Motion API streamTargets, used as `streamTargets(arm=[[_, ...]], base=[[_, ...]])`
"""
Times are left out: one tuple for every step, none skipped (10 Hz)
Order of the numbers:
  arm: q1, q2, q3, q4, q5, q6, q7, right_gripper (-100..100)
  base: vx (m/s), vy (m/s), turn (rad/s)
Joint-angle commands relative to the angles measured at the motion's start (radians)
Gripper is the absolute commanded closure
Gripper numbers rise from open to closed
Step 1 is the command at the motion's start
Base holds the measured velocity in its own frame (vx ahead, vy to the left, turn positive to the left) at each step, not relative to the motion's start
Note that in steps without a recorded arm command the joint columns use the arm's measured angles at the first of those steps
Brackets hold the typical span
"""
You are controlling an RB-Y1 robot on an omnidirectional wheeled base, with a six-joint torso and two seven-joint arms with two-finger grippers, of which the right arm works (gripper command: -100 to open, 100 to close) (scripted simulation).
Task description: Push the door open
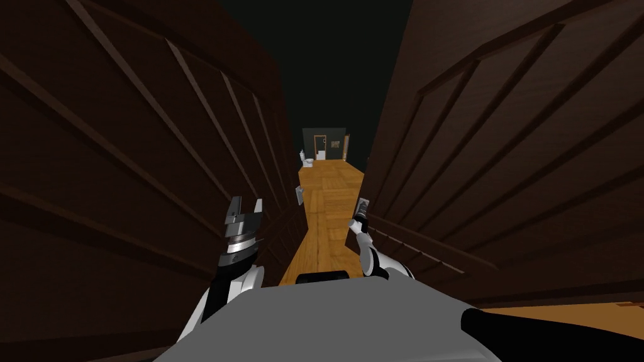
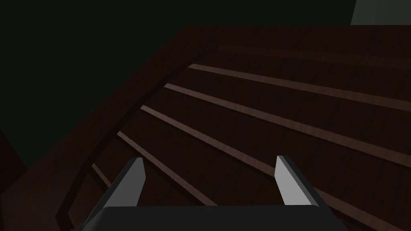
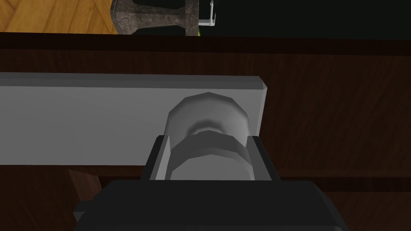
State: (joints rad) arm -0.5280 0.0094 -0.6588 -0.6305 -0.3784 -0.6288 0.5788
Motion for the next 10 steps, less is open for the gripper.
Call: streamTargets(arm=[[-0.009, 0.001, -0.028, -0.008, -0.005, -0.013, 0.028, 100], [-0.018, 0.015, -0.047, -0.003, -0.008, -0.020, 0.049, 100], [-0.024, 0.025, -0.061, 0.001, -0.011, -0.024, 0.064, 100], [-0.031, 0.035, -0.074, 0.004, -0.013, -0.028, 0.079, 100], [-0.023, 0.033, -0.065, 0.003, -0.011, -0.020, 0.067, 100], [-0.033, 0.004, -0.084, 0.010, -0.025, -0.045, 0.088, 100], [-0.039, -0.009, -0.096, 0.017, -0.034, -0.061, 0.100, 100], [-0.042, -0.015, -0.103, 0.021, -0.039, -0.069, 0.106, 100], [-0.042, -0.015, -0.103, 0.021, -0.039, -0.069, 0.106, 100], [-0.045, -0.020, -0.110, 0.025, -0.044, -0.079, 0.114, 100]], base=[[0.143, -0.048, -0.024], [0.162, -0.053, -0.028], [0.178, -0.041, -0.028], [0.185, -0.039, -0.036], [0.086, -0.021, -0.010], [0.064, -0.071, 0.047], [0.123, -0.088, 0.079], [0.152, -0.066, 0.021], [0.098, -0.048, -0.015], [0.063, -0.042, 0.004]])
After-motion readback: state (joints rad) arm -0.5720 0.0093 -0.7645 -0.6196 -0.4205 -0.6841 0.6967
